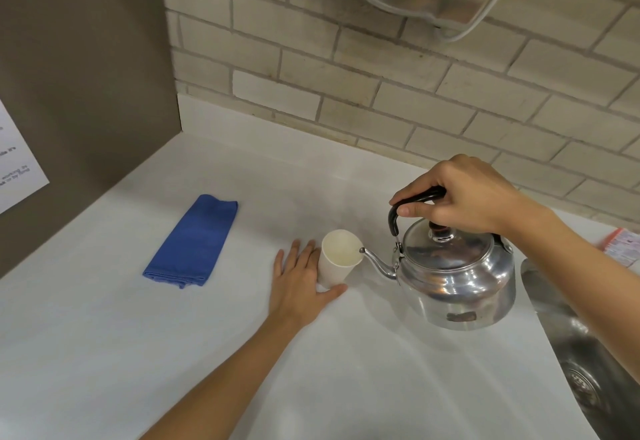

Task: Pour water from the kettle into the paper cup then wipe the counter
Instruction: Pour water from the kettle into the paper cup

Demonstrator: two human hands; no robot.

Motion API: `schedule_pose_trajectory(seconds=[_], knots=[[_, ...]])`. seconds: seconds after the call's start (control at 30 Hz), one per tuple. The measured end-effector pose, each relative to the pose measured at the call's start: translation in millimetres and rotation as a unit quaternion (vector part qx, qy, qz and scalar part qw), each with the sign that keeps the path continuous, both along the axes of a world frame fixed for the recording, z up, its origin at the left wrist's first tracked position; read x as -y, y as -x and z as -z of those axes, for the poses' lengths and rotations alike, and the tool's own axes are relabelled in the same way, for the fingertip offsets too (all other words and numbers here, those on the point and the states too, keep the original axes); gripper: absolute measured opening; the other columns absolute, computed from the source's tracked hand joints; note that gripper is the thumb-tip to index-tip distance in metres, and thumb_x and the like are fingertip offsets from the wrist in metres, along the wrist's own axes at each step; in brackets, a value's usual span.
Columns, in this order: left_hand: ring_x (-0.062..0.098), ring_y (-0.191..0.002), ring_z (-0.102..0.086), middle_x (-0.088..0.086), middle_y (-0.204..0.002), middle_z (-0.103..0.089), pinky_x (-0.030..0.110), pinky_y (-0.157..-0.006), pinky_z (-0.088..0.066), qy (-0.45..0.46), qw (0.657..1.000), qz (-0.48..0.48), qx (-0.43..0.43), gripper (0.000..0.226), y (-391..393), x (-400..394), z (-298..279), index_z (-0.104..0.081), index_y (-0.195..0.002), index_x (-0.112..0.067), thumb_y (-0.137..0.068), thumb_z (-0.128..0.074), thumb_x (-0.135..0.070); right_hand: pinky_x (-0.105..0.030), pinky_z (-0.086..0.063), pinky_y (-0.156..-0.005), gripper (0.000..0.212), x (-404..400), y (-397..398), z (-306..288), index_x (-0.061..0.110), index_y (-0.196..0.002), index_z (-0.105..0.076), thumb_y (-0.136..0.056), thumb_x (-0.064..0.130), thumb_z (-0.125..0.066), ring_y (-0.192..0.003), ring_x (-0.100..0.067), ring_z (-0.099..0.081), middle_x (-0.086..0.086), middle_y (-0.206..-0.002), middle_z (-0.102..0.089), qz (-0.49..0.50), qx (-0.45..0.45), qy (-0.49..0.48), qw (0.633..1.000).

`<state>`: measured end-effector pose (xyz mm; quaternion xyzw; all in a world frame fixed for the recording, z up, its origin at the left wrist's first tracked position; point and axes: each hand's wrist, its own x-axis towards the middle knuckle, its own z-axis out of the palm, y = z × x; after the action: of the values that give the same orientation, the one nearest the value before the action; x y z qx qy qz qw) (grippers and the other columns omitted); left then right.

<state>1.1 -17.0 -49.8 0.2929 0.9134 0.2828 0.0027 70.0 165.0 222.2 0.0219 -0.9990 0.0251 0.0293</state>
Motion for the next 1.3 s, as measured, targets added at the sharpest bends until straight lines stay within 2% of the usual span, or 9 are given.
schedule_pose_trajectory(seconds=[0.07, 0.2, 0.3, 0.5, 0.77, 0.93, 1.07, 1.2, 1.3], knots=[[0.018, -0.152, -0.006, -0.005, -0.161, -0.025, 0.045, -0.123, 0.0, -0.001, 1.0, -0.001, 0.0, 0.095, -1, 0, 0, -0.026, -0.151, -0.019, -0.079, -0.045, -0.078, -0.018, -0.034, -0.056, 0.019, -2, 2, 0, 0.052, -0.097, -0.073, -0.078, 0.055, -0.068, -0.068, 0.011, -0.057, 0.03, -0.088, -0.073, -0.001, 0.0, 0.0, 1.0], [0.018, -0.152, -0.005, -0.006, -0.162, -0.024, 0.044, -0.123, -0.001, 0.0, 1.0, 0.001, -0.005, 0.095, -1, 1, 1, -0.025, -0.151, -0.019, -0.079, -0.044, -0.078, -0.017, -0.034, -0.056, 0.019, -3, 6, 0, 0.054, -0.096, -0.073, -0.078, 0.056, -0.068, -0.072, 0.018, -0.056, 0.036, -0.089, -0.069, -0.001, 0.005, 0.0, 1.0], [0.018, -0.152, -0.005, -0.006, -0.161, -0.024, 0.044, -0.123, -0.001, -0.004, 1.0, 0.0, -0.005, 0.094, -1, 1, 1, -0.025, -0.151, -0.019, -0.08, -0.044, -0.078, -0.018, -0.038, -0.057, 0.018, -4, 9, 0, 0.056, -0.095, -0.072, -0.077, 0.057, -0.069, -0.07, 0.009, -0.06, 0.035, -0.088, -0.069, 0.002, 0.007, 0.002, 1.0], [0.017, -0.152, -0.004, -0.007, -0.162, -0.023, 0.043, -0.123, 0.001, 0.002, 1.0, -0.002, -0.004, 0.095, -1, 1, 1, -0.023, -0.152, -0.019, -0.08, -0.042, -0.078, -0.019, -0.046, -0.064, 0.017, -5, 12, 1, 0.057, -0.094, -0.071, -0.078, 0.055, -0.07, -0.076, 0.003, -0.063, 0.035, -0.089, -0.07, 0.005, 0.013, 0.007, 1.0], [0.016, -0.152, -0.002, -0.008, -0.162, -0.021, 0.043, -0.123, 0.003, 0.003, 1.0, -0.001, -0.002, 0.095, -1, 0, 1, -0.022, -0.152, -0.019, -0.081, -0.042, -0.078, -0.023, -0.05, -0.066, 0.018, -6, 12, 3, 0.057, -0.095, -0.071, -0.077, 0.058, -0.067, -0.077, 0.001, -0.063, 0.032, -0.09, -0.072, 0.009, 0.025, 0.007, 1.0], [0.017, -0.152, -0.004, -0.006, -0.162, -0.022, 0.044, -0.123, 0.001, 0.008, 1.0, -0.002, -0.007, 0.096, -1, -1, 2, -0.022, -0.152, -0.019, -0.08, -0.041, -0.079, -0.021, -0.046, -0.062, 0.018, -6, 12, 4, 0.056, -0.095, -0.071, -0.077, 0.057, -0.068, -0.073, 0.004, -0.061, 0.036, -0.087, -0.068, 0.01, 0.026, 0.005, 1.0], [0.018, -0.152, -0.004, -0.006, -0.162, -0.024, 0.044, -0.123, 0.001, 0.005, 1.0, -0.002, -0.009, 0.096, -1, -1, 3, -0.023, -0.152, -0.018, -0.08, -0.04, -0.079, -0.027, -0.052, -0.068, 0.02, -4, 11, 4, 0.054, -0.097, -0.072, -0.078, 0.056, -0.068, -0.077, -0.002, -0.065, 0.029, -0.091, -0.073, 0.009, 0.028, 0.01, 1.0], [0.018, -0.152, -0.005, -0.005, -0.161, -0.024, 0.044, -0.122, 0.0, 0.005, 1.0, -0.002, -0.013, 0.095, -1, 0, 3, -0.023, -0.152, -0.019, -0.08, -0.041, -0.078, -0.026, -0.051, -0.069, 0.019, -4, 12, 3, 0.054, -0.097, -0.072, -0.078, 0.055, -0.069, -0.078, 0.0, -0.063, 0.032, -0.091, -0.071, 0.007, 0.029, 0.007, 1.0], [0.018, -0.152, -0.005, -0.006, -0.162, -0.024, 0.044, -0.123, 0.0, 0.008, 1.0, -0.001, -0.016, 0.095, -1, 0, 2, -0.023, -0.152, -0.018, -0.08, -0.04, -0.079, -0.021, -0.045, -0.063, 0.018, -5, 13, 2, 0.055, -0.096, -0.072, -0.078, 0.056, -0.069, -0.076, 0.008, -0.06, 0.038, -0.089, -0.067, 0.006, 0.029, 0.005, 1.0]])
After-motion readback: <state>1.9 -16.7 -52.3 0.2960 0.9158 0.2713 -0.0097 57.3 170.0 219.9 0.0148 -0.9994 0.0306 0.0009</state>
